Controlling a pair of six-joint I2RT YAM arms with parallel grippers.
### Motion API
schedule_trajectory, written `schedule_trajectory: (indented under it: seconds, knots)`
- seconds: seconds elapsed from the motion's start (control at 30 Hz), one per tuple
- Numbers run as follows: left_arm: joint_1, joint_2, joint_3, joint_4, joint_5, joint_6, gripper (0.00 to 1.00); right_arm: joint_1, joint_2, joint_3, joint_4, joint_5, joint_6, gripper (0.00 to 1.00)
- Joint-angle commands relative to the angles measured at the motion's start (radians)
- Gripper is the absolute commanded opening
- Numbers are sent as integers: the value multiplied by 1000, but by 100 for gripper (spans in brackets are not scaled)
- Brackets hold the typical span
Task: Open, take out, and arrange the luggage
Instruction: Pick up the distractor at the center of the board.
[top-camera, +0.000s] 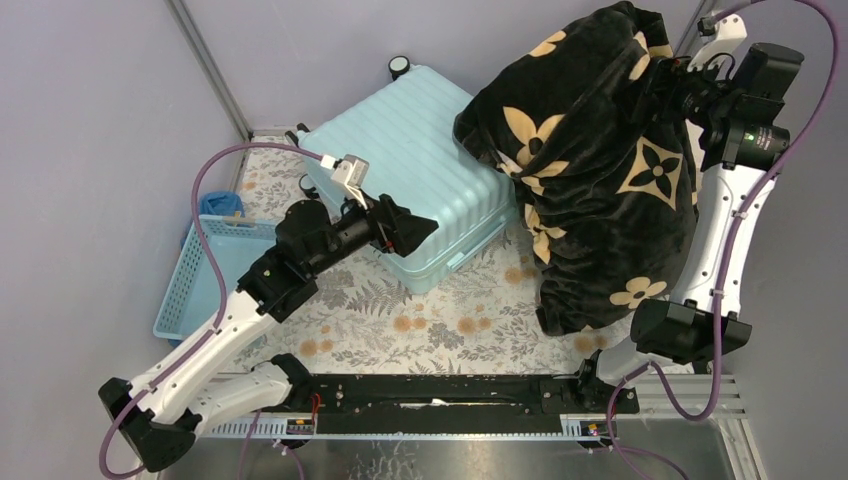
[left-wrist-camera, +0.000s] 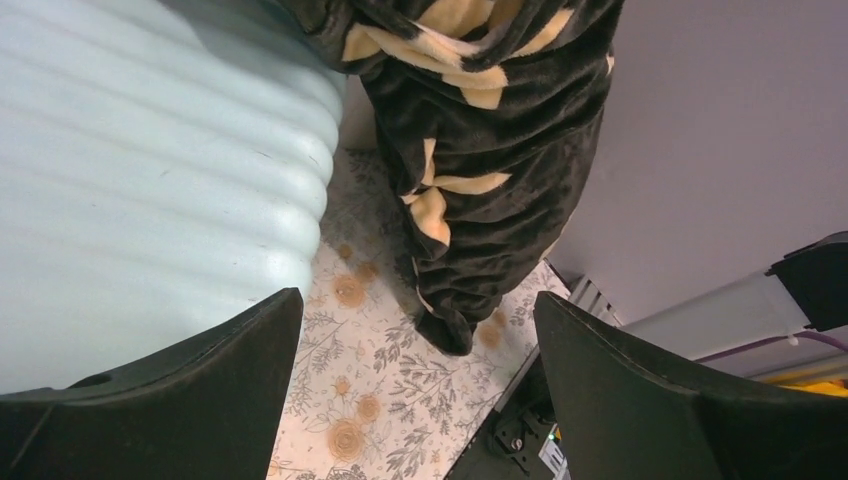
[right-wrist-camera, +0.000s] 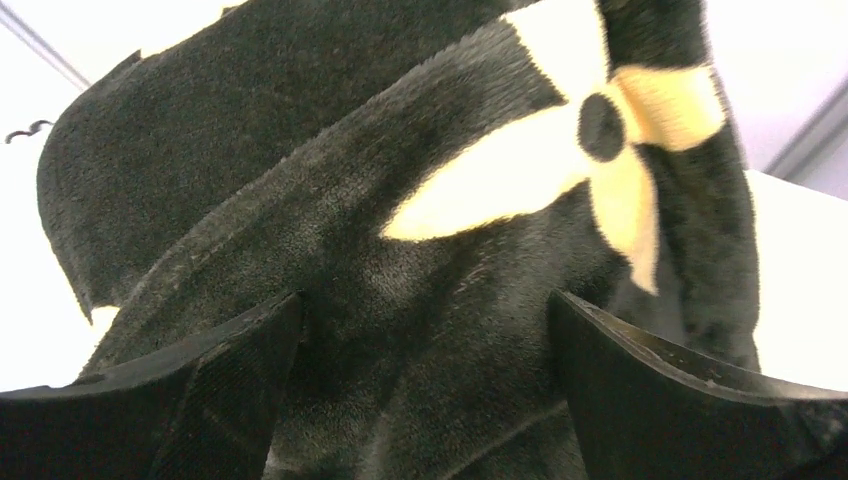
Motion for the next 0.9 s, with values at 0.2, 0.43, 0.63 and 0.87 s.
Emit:
schedule_trajectory:
  seconds: [0.2, 0.43, 0.63, 0.87]
  knots:
    - [2, 86, -43, 238, 130, -76, 93, 0, -15, -148, 148, -151, 179, 75]
    - [2, 135, -60, 366, 179, -111, 94, -8, -77, -159, 160, -152, 174, 7]
    - [3, 157, -107, 539, 193, -79, 99, -35, -187, -106, 196, -191, 211, 0]
    - [20, 233, -118, 736, 241, -83, 99, -37, -262, -8, 207, -240, 264, 0]
